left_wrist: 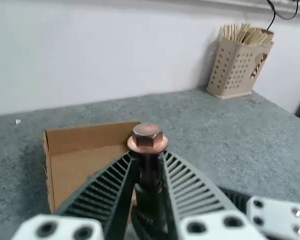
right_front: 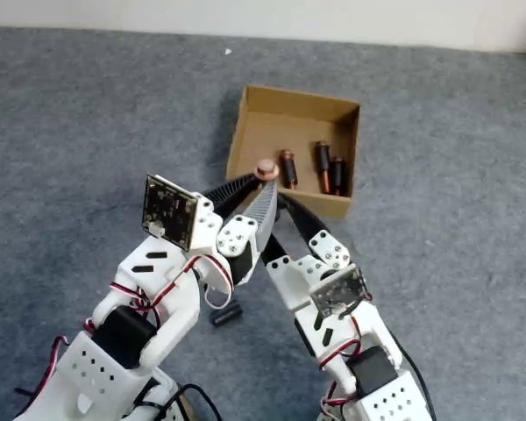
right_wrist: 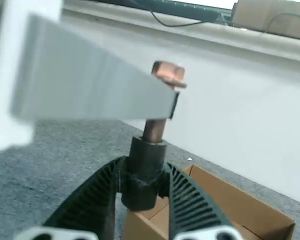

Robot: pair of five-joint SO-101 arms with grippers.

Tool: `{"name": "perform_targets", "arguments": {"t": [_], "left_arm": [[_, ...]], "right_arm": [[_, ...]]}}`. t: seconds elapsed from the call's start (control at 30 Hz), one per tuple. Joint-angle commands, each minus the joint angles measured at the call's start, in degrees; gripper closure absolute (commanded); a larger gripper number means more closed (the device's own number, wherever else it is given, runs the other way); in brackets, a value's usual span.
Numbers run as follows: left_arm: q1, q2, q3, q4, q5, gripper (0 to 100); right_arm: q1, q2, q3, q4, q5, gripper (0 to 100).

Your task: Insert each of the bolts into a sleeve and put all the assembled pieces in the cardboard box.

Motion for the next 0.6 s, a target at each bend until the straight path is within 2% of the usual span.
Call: {"name": "perform_targets", "arguments": {"t": [0.0, 0.13, 0.23, 0.37, 0.47, 0.57], "left_arm": [[0.7, 0.2, -0.4, 4.3, 0.0, 85], [4.2, 0.2, -0.7, 8.7, -7.5, 82], [6.4, 0.2, -0.7, 9.4, -10.5, 82], [5.9, 0.2, -0.7, 9.5, -14.1, 82], [2.9, 0.1, -0.8, 11.6, -16.8, 82], [-2.6, -1.6, -0.7, 14.0, -17.6, 82]], "right_arm": [[2.0, -3.2, 5.8, -0.2, 0.3, 99.4], [4.6, -3.0, 5.9, -0.2, -4.7, 99.4], [7.0, -3.0, 6.3, -0.1, -5.2, 99.4], [10.9, -3.0, 6.3, 1.8, -7.6, 99.4], [14.5, -3.0, 6.0, 3.3, -13.3, 99.4], [16.4, -3.0, 5.9, 4.7, -13.9, 99.4]]}}
